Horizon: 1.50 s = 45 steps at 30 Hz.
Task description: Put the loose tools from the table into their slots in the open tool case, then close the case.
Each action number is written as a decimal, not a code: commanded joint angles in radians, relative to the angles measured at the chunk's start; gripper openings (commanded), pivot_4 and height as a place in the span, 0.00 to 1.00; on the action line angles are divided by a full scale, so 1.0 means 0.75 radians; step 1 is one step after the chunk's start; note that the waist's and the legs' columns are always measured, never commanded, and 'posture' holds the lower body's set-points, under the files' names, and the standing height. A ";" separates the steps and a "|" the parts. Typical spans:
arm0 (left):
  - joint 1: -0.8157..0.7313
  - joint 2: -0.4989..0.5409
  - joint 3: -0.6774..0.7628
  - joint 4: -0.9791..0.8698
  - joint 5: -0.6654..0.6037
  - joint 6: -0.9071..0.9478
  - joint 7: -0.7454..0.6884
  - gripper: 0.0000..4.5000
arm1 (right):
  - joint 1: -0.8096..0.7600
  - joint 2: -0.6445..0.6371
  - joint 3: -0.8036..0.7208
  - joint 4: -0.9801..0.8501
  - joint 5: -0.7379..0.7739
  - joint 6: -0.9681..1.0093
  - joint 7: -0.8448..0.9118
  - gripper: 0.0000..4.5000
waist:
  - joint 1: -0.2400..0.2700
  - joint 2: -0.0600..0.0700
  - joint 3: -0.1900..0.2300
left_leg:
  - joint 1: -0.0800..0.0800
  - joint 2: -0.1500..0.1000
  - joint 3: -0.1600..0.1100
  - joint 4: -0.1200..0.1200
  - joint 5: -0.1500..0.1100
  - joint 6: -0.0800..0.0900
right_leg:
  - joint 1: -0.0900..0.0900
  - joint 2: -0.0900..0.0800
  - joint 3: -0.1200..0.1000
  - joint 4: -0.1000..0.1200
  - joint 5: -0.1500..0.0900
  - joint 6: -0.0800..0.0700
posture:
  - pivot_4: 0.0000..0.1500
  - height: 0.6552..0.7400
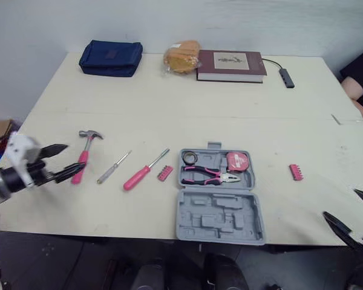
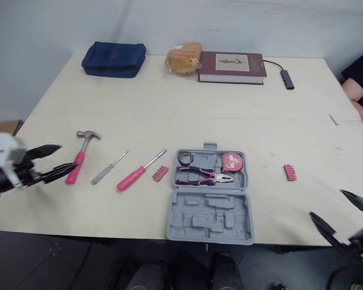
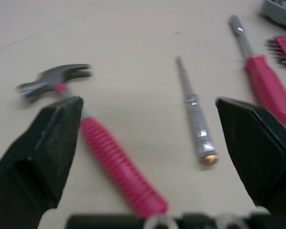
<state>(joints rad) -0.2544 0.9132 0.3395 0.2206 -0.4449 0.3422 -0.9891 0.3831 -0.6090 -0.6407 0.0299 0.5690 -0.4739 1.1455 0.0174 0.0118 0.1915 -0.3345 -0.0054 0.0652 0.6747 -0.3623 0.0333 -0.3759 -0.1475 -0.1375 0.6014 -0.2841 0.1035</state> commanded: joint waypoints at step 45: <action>-0.231 -0.116 -0.321 -0.116 0.181 0.225 0.105 0.00 | -0.259 -0.068 0.468 -0.725 -0.138 0.369 -0.314 1.00 | 0.012 -0.003 0.002 | -0.004 0.002 0.002 0.005 -0.001 0.001 | -0.005 0.002 0.003 0.000 0.000 -0.001 | 1.00 1.00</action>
<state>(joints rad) -0.3936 0.8198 0.0633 0.1599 -0.2808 0.5576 -0.8729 0.1887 -0.6532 -0.2773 -0.4730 0.4611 -0.1998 0.9225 0.0263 0.0092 0.1929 -0.3388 -0.0041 0.0665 0.6789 -0.3631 0.0339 -0.3801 -0.1458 -0.1355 0.6012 -0.2844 0.1030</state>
